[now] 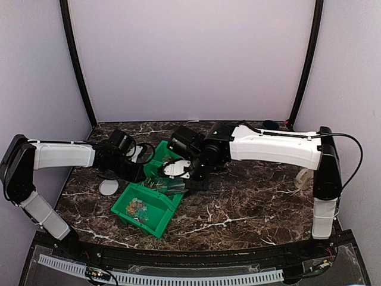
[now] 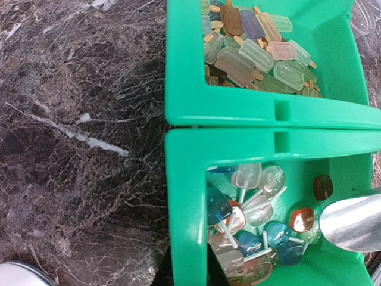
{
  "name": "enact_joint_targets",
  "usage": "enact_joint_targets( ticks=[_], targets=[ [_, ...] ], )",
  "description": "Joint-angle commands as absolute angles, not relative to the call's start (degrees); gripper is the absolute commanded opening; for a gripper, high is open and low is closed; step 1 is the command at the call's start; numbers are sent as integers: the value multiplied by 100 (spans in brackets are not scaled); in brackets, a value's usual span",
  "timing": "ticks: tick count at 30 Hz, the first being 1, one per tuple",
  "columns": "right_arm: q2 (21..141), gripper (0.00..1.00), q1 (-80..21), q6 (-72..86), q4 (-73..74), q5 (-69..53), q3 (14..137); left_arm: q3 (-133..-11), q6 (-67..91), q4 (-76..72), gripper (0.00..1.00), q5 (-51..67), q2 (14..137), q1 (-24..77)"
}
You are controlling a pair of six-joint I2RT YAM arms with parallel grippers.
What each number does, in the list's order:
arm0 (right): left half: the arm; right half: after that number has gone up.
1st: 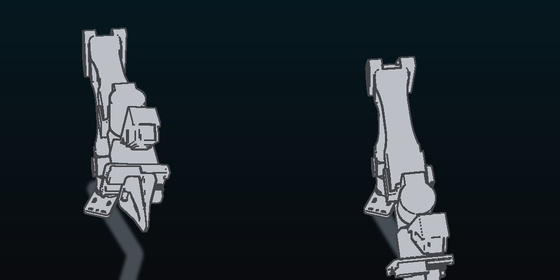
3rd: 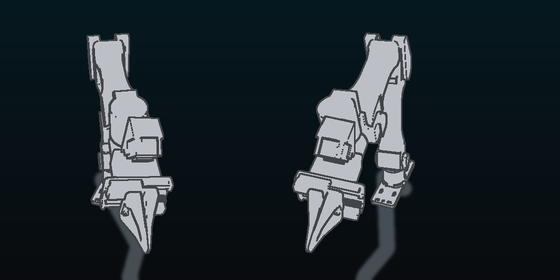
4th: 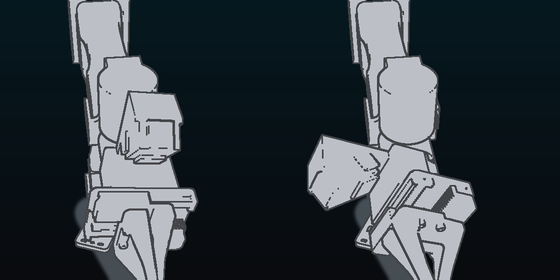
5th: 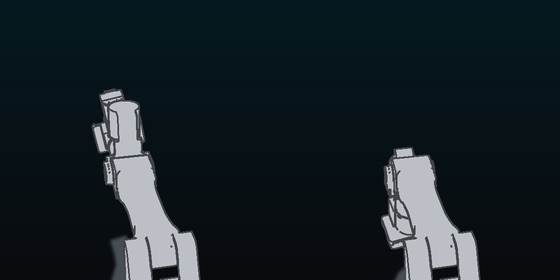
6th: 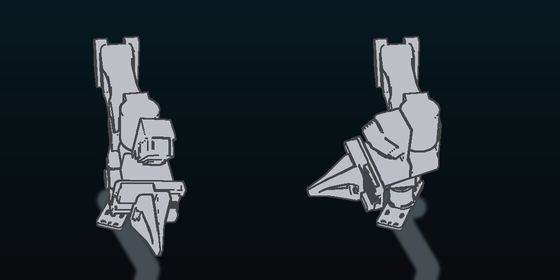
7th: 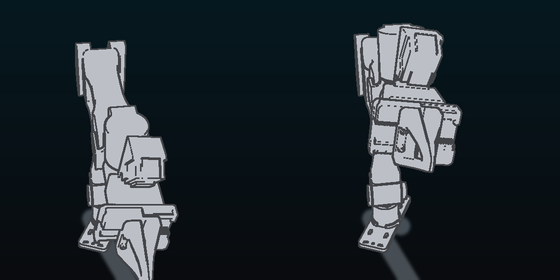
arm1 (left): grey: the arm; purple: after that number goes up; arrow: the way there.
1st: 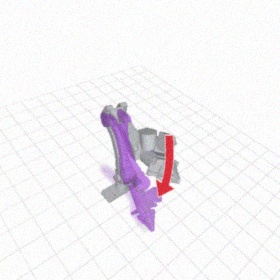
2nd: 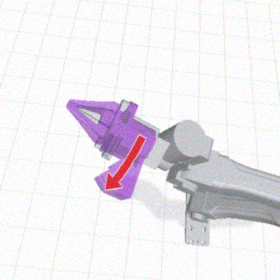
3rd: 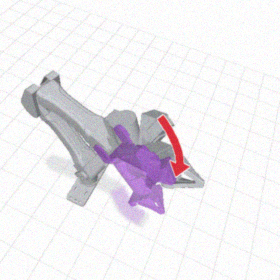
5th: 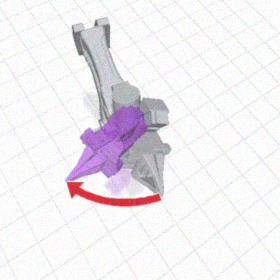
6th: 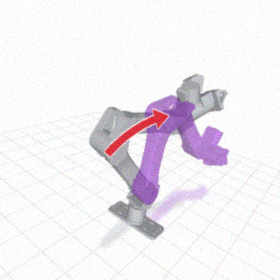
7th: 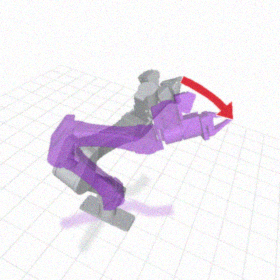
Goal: Pack the candies
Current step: Scoop the fake candies from the storage box.
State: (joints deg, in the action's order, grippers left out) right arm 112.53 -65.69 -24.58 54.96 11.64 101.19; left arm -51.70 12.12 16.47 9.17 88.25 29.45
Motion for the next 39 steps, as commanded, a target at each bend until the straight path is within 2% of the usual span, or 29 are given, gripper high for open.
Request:
enact_joint_targets(
  ticks=[1,8,19,31,39],
  targets=[
    [11474,0,-6609,-2424,5906,1453,10588,-5482,1285,1180,0,1255,8469,2935],
    [12053,0,-6604,-2524,6109,1562,11170,-5546,1143,1327,0,996,8421,3028],
    [12932,0,-6638,-2755,6158,1022,11941,-5575,1002,1346,0,974,8386,3172],
    [12622,0,-6736,-3477,4654,-134,10619,-5531,997,1232,0,1090,8369,3181],
    [12499,0,-6670,-3186,3174,-528,9648,-5503,1025,1183,0,1152,8317,3179]
  ],
)
